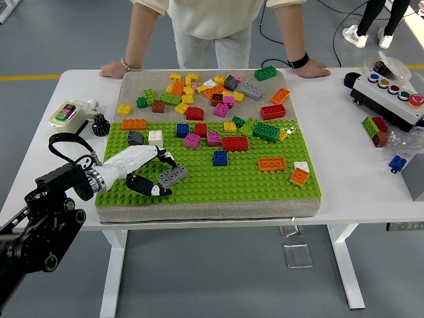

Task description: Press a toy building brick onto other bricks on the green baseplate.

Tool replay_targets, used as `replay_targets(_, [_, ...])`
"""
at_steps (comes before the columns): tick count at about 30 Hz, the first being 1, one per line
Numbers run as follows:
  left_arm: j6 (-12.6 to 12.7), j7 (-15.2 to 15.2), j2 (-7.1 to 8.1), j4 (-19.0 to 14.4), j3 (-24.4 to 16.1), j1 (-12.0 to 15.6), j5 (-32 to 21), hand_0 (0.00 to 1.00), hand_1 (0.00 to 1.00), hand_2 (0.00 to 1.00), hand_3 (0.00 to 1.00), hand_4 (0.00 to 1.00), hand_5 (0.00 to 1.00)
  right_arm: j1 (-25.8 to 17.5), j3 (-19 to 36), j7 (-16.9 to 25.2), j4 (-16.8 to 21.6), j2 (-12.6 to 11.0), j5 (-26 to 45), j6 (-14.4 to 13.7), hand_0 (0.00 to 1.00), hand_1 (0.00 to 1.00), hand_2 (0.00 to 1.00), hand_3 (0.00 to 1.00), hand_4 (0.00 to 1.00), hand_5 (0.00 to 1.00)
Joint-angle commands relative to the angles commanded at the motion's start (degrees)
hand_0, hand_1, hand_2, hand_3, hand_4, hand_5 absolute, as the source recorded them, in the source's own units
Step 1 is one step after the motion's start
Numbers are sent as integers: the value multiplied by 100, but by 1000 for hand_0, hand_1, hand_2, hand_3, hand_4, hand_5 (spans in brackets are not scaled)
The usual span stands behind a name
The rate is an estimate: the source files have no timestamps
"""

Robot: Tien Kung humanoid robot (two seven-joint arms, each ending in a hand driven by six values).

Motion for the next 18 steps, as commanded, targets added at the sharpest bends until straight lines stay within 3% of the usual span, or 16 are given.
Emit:
replay_targets(10, [-20,-11,24,-177,-5,24,0,820,731,718,669,998,286,-2,8,3,0,0,-9,4,740,659,707,586,911,503])
replay_targets(16, [217,-44,-31,-181,75,65,0,830,736,719,678,998,287,6,-1,3,0,-2,7,6,740,659,708,586,911,503])
replay_targets(17, [308,-57,-39,-159,84,67,0,842,750,736,739,998,287,3,0,-2,0,-3,7,9,739,660,707,586,911,503])
replay_targets(18, [339,-62,-41,-152,86,67,0,842,750,736,739,998,287,3,0,-3,0,-4,7,10,739,660,707,586,911,503])
